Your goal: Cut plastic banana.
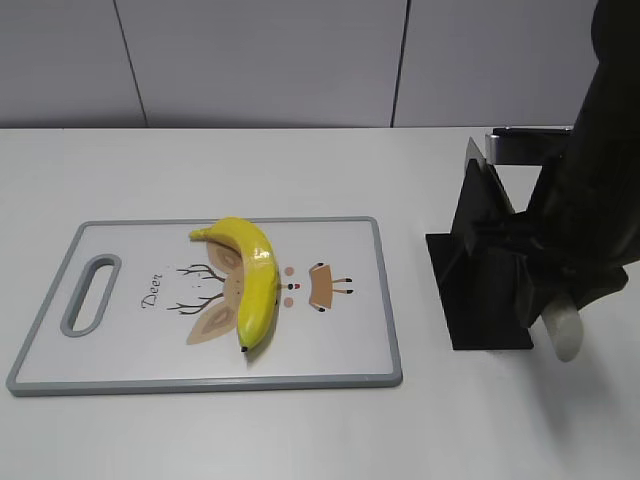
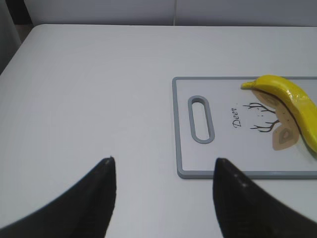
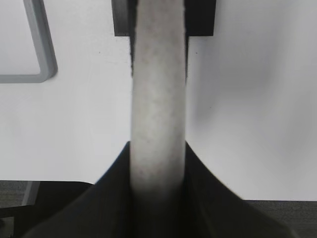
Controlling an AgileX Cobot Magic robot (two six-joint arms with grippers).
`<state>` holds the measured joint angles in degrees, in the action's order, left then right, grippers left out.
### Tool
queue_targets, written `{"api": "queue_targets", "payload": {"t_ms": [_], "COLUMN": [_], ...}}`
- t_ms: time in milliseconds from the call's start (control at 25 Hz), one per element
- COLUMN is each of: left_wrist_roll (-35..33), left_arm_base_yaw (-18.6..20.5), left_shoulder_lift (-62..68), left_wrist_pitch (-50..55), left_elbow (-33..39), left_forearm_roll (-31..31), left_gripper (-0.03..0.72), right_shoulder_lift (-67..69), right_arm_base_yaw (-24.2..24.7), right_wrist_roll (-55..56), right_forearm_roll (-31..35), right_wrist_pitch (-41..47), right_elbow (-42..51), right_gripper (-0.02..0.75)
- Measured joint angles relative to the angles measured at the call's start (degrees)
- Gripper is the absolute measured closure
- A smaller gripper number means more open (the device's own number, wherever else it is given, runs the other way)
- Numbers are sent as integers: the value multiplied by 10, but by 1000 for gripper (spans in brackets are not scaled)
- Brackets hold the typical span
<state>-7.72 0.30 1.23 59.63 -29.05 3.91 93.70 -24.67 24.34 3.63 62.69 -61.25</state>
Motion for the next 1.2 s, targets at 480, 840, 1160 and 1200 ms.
{"api": "queue_targets", "payload": {"t_ms": [480,840,1160,1200], "left_wrist_roll": [0,0,0,0], "left_arm_base_yaw": [0,0,0,0], "left_shoulder_lift": [0,0,6,15], "left_wrist_pitch": [0,0,-1,-1], "left_elbow": [0,0,-12,-18], "left_forearm_roll": [0,0,-4,-4], "left_gripper": [97,97,97,97], "right_shoulder_lift": [-51,-76,-77,-76], "right_arm_base_yaw": [0,0,0,0], "right_wrist_roll": [3,3,-104,-128], "right_forearm_roll": [4,-4,-18,-23], "right_wrist_pitch": [20,56,63,64], "right_elbow": [-16,-79,-161,-171], "right_gripper": [578,577,577,577]}}
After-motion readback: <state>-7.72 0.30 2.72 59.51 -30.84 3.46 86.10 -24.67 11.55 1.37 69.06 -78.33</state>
